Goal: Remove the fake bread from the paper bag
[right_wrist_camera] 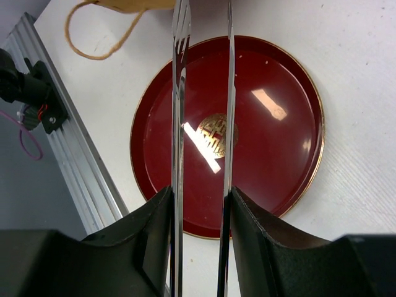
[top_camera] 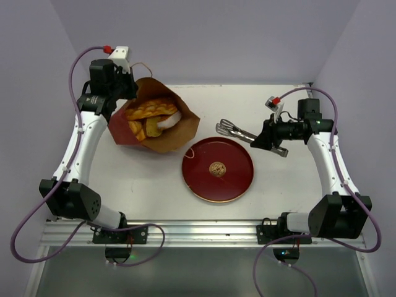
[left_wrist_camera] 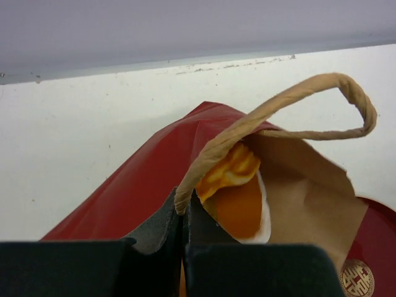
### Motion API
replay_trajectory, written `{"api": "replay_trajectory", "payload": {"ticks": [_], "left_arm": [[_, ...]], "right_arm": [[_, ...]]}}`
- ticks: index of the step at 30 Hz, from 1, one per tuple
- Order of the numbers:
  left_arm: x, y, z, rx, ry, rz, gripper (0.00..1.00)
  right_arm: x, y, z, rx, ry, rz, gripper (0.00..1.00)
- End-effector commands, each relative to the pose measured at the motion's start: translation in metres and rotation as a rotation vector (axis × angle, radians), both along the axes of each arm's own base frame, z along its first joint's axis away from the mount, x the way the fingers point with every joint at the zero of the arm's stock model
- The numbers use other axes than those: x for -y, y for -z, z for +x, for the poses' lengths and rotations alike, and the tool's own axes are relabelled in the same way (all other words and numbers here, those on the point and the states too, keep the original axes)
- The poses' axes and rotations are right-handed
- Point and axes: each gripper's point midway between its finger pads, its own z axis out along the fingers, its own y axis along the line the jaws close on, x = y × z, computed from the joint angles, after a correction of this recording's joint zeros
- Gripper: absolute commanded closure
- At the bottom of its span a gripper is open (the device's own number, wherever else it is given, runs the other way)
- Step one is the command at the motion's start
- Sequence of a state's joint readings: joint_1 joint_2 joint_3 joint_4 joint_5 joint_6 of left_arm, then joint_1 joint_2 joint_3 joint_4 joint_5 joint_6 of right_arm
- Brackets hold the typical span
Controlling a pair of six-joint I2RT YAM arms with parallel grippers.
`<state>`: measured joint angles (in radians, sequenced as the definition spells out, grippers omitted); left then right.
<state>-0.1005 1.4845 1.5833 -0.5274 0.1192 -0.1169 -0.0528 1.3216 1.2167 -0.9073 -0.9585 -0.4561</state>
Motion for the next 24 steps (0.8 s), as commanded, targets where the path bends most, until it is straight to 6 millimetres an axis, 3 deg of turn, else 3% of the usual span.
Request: {"api": "replay_trajectory", "payload": {"ticks": [1,3,4,6,7,9,14,17,20,24], "left_arm": [[0.003,-0.068,0.012,0.224,0.023,-0.009,1.00],[0.006,-0.065,0.006,0.227,0.041,-0.020,1.00],[0.007,-0.048,0.004,0.201,0.043,-0.022,1.00],[0.007,-0.040,-0.005,0.201,0.048,-0.027,1.00],[0.007,-0.022,-0.009,0.172,0.049,-0.026,1.00],[0.009,-0.017,-0.019,0.170,0.059,-0.034,1.00],[0.018,0.021,-0.043,0.110,0.109,-0.063,1.00],[0.026,0.035,-0.056,0.083,0.154,-0.083,1.00],[0.029,0.036,-0.065,0.092,0.168,-0.096,1.00],[0.034,0.045,-0.077,0.075,0.197,-0.120,1.00]], "right_arm": [[-0.004,-0.019,-0.001,0.070,-0.038,-0.009,0.57],[-0.006,-0.018,-0.003,0.069,-0.045,-0.012,0.57],[-0.006,-0.016,-0.003,0.065,-0.047,-0.011,0.57],[-0.008,-0.014,-0.005,0.064,-0.057,-0.014,0.57],[-0.008,-0.012,-0.007,0.054,-0.058,-0.017,0.57],[-0.010,-0.012,-0.010,0.066,-0.085,-0.029,0.57],[-0.041,-0.020,-0.040,0.122,-0.245,-0.095,0.57],[-0.058,-0.029,-0.050,0.195,-0.304,-0.140,0.57],[-0.069,-0.042,-0.053,0.255,-0.341,-0.155,0.57],[-0.072,-0.061,-0.042,0.340,-0.347,-0.211,0.57]]}}
